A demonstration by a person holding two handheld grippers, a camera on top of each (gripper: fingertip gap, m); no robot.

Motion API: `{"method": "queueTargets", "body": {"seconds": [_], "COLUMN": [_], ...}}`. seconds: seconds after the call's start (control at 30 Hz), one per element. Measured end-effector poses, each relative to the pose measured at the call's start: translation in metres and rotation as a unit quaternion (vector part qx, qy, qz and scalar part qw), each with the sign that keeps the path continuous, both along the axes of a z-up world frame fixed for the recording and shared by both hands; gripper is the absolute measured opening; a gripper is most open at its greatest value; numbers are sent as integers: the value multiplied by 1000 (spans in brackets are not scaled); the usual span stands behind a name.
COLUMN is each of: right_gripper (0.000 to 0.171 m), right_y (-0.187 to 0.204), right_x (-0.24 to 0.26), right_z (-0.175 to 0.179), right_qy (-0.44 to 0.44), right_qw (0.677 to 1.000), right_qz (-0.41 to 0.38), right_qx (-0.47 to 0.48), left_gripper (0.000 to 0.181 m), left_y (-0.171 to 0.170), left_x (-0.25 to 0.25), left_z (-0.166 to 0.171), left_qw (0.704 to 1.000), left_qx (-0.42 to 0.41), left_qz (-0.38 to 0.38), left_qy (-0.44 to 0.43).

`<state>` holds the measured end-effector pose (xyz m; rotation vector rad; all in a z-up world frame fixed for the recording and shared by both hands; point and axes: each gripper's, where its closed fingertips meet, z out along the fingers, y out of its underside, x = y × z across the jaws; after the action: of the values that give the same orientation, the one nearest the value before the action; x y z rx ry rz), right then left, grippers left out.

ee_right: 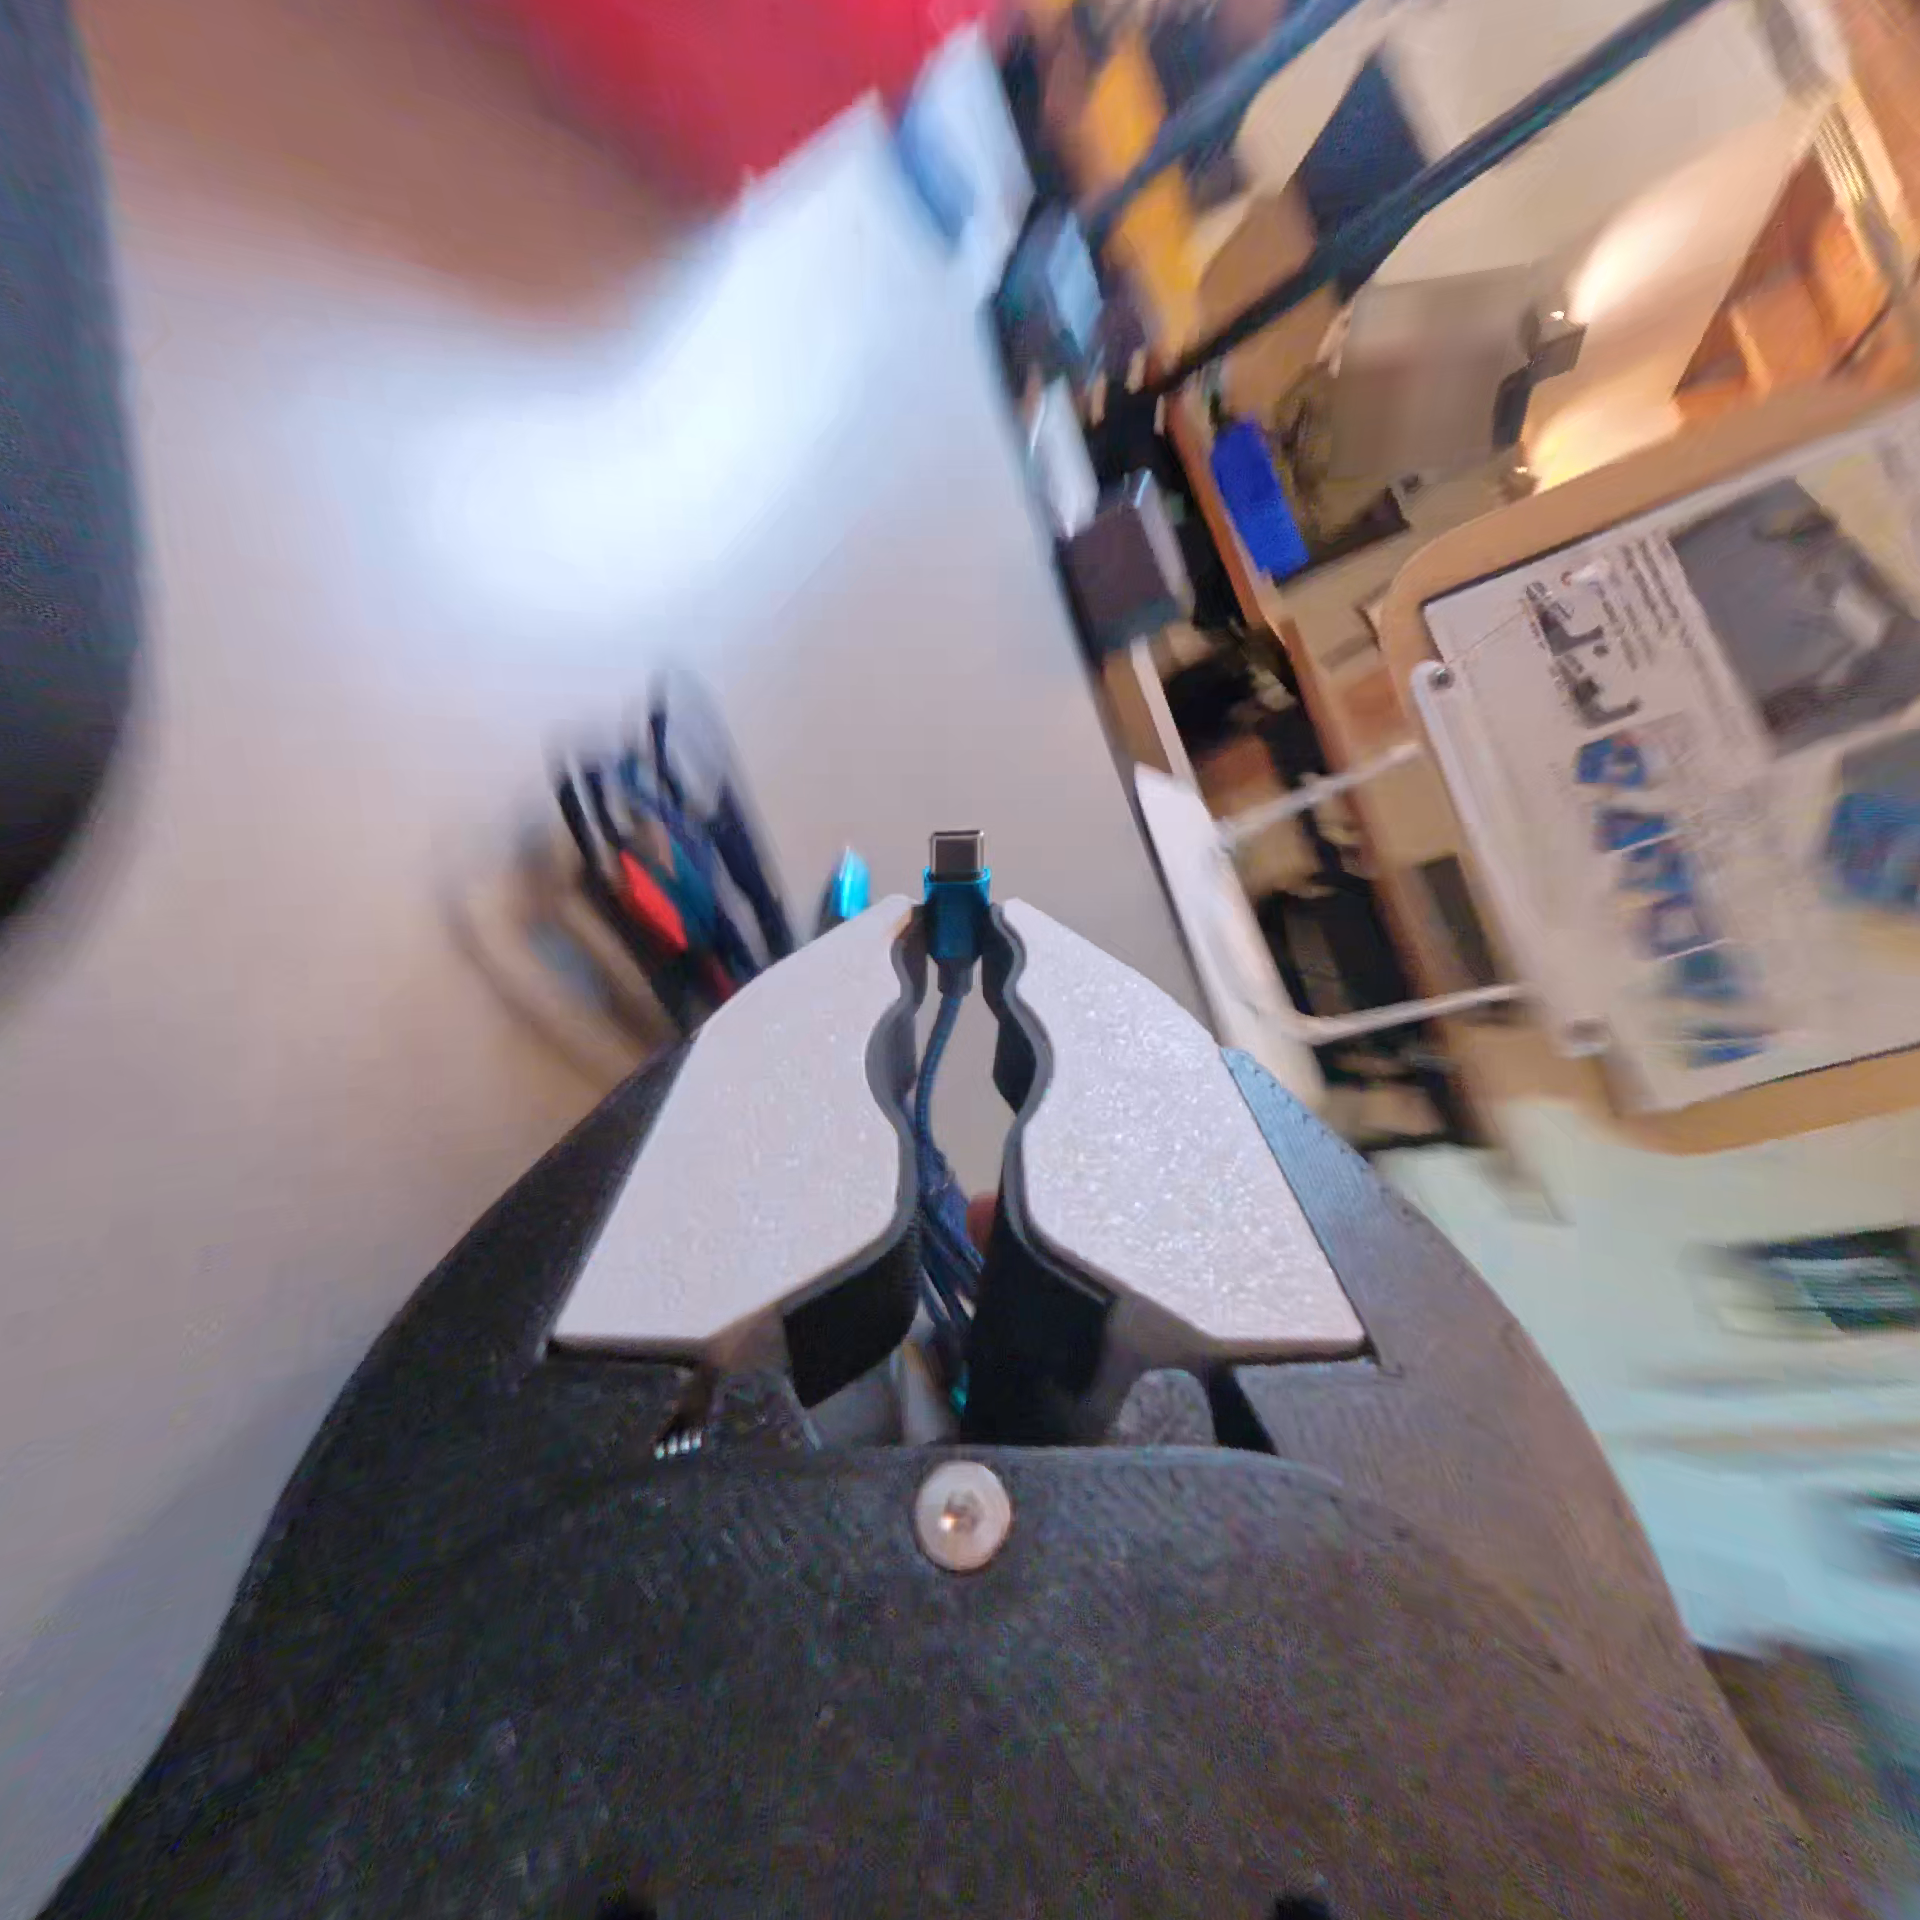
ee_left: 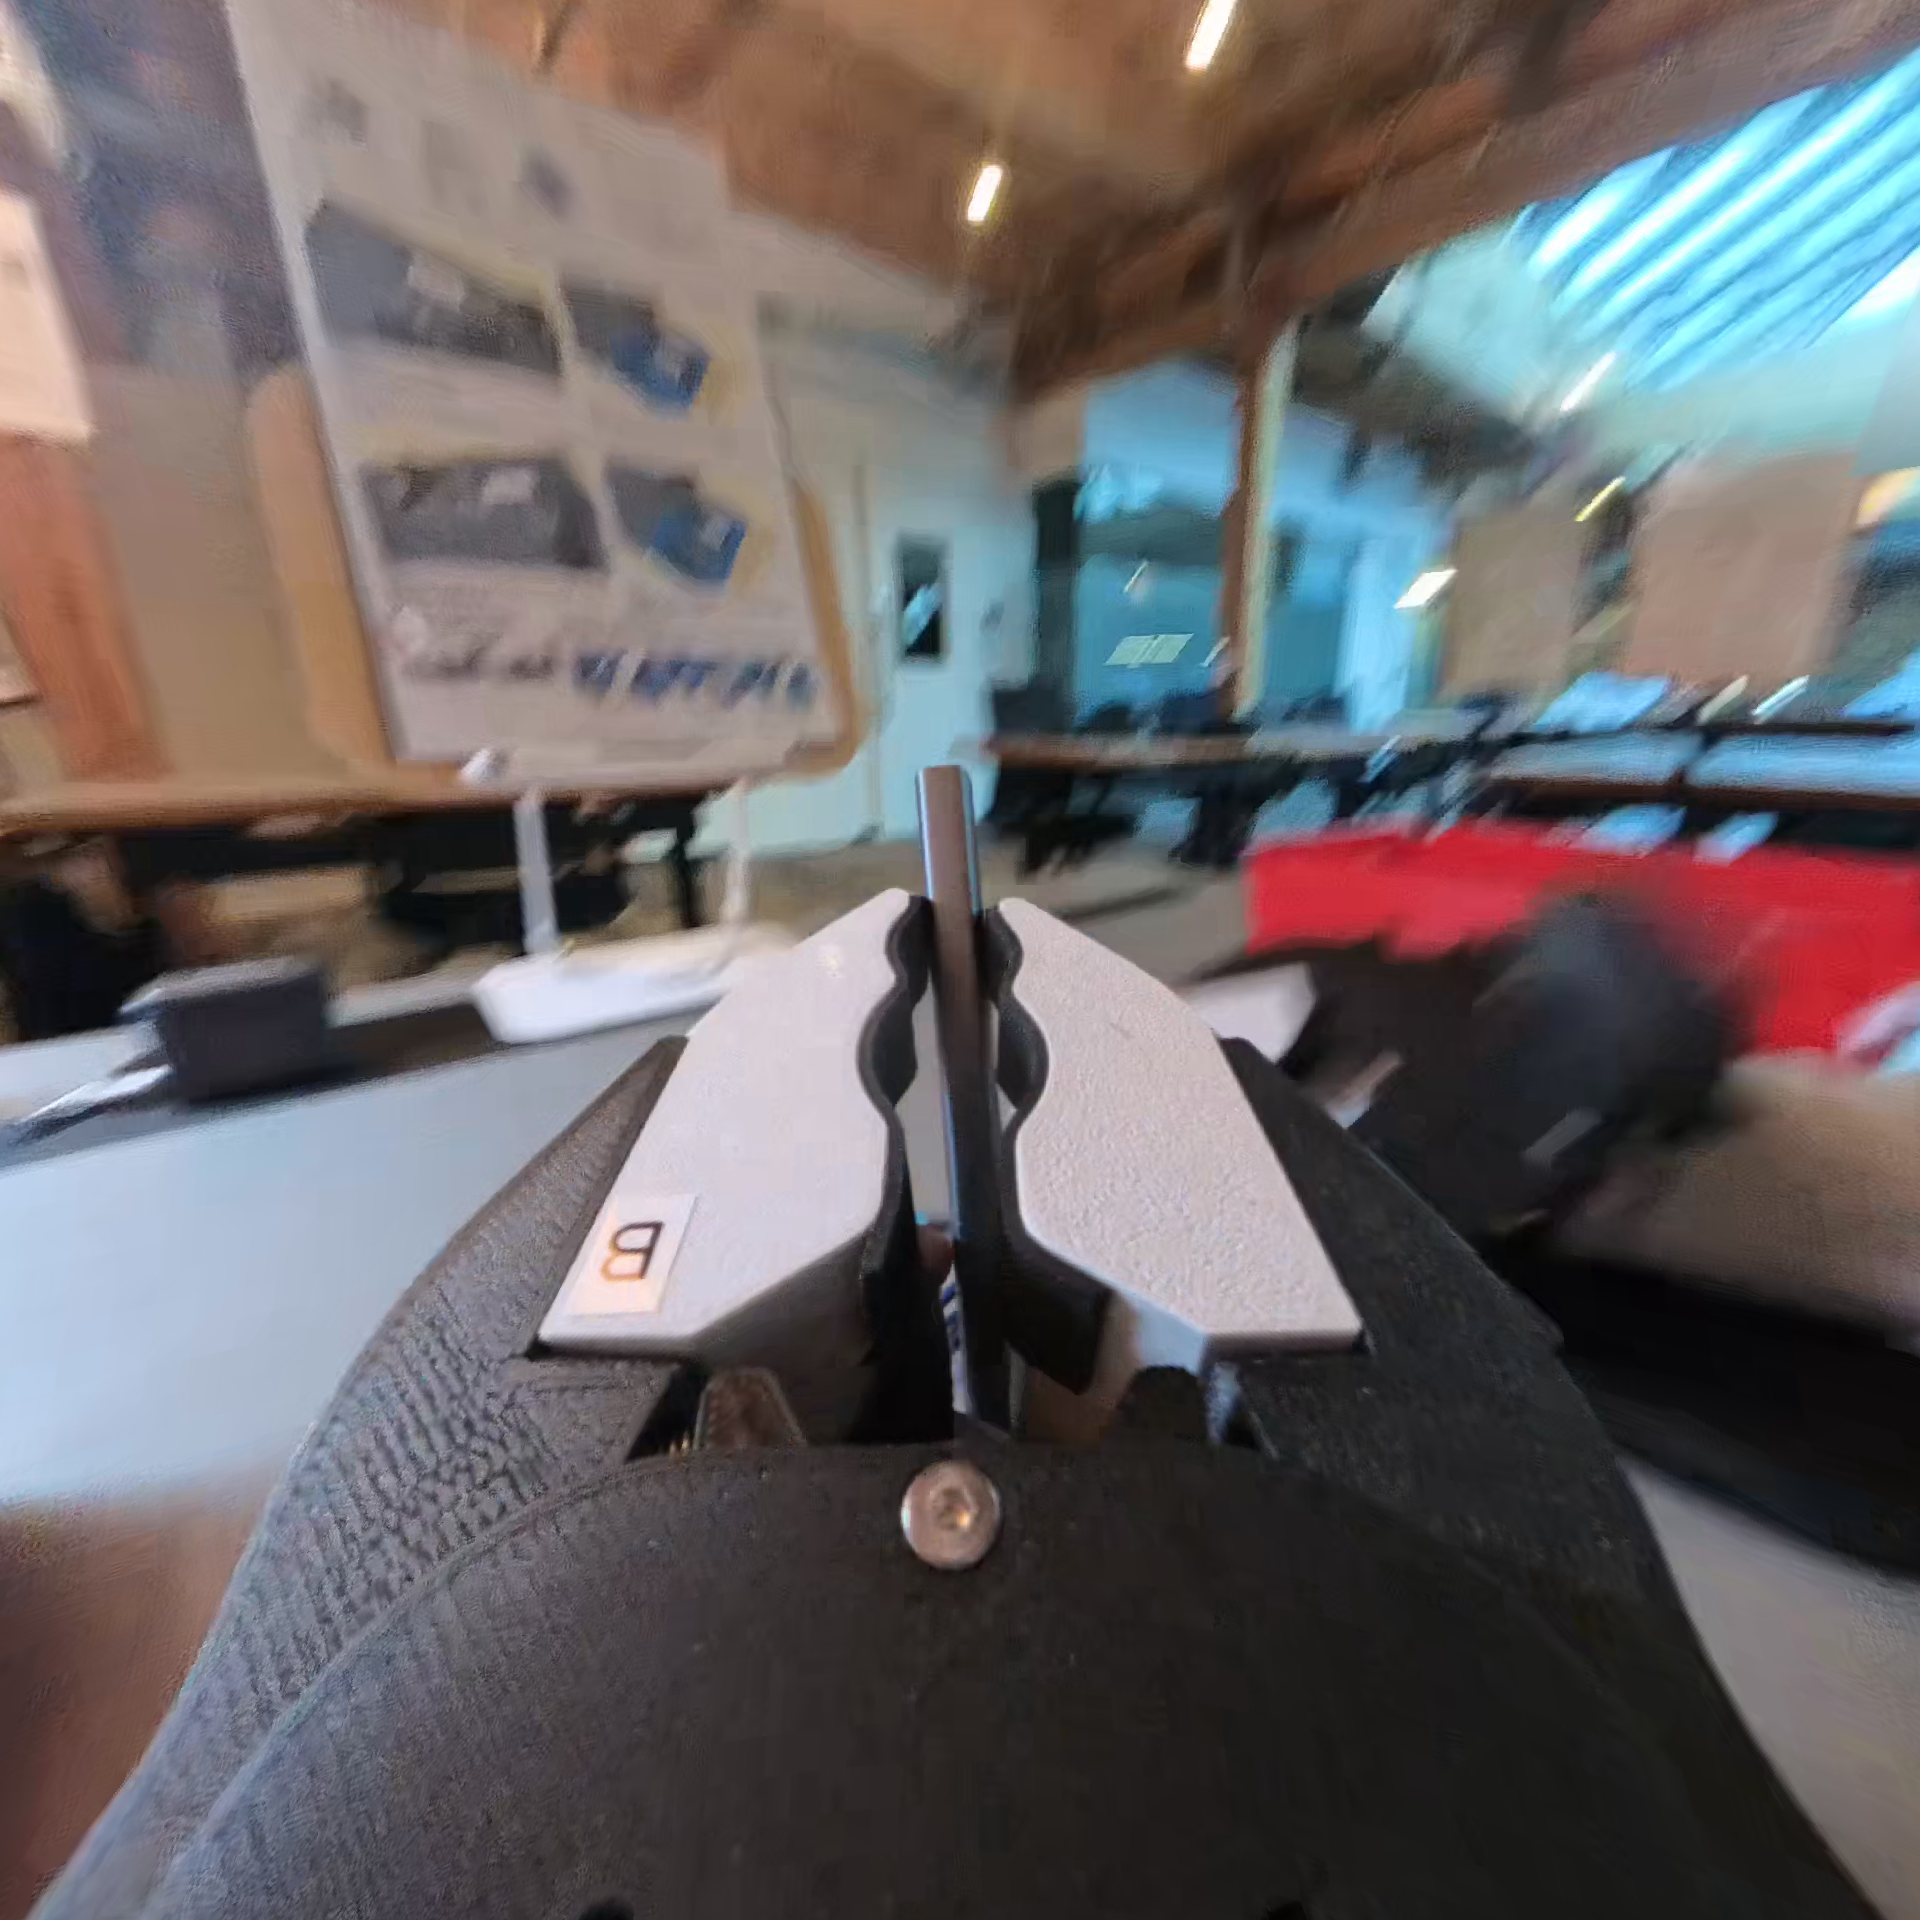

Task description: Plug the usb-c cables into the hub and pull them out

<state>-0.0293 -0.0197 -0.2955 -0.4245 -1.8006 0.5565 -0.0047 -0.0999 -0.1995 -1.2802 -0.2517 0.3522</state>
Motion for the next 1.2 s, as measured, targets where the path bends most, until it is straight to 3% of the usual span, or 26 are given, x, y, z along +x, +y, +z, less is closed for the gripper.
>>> {"method": "queueTargets", "body": {"seconds": [0.03, 0.07, 0.17, 0.27, 0.57, 0.67, 0.83, 1.03, 1.2], "right_gripper": [10, 10, 10, 10, 10, 10, 10, 10, 10], "right_y": [-7, -6, 11, 33, 63, 82, 130, 224, 304], "right_x": [3, 3, 6, 15, 72, 103, 171, 243, 262], "right_z": [21, 37, 62, 81, 173, 205, 252, 234, 163], "right_qy": [6, 23, 58, 81, 194, 170, 180, 243, 181], "right_qw": [994, 984, 969, 943, 855, 819, 822, 850, 854], "right_qz": [15, 24, 33, 41, 75, 65, 20, -159, -292], "right_qx": [-112, -172, -237, -320, -476, -544, -540, -439, -391], "left_gripper": [10, 10, 10, 11, 11, 11, 11, 11, 11], "left_y": [0, 0, 9, 9, 14, 12, 11, 12, 11], "left_x": [-14, -10, 1, -1, 1, -1, -2, -1, -2], "left_z": [-17, -14, -13, -16, -20, -20, -19, -20, -20], "left_qw": [999, 999, 998, 998, 997, 996, 995, 996, 995], "left_qx": [-22, -7, 0, -8, -24, -14, -7, -12, -10], "left_qz": [23, -7, -47, -35, -51, -55, -59, -58, -58], "left_qy": [-17, -38, -45, -51, -53, -68, -76, -73, -75]}}
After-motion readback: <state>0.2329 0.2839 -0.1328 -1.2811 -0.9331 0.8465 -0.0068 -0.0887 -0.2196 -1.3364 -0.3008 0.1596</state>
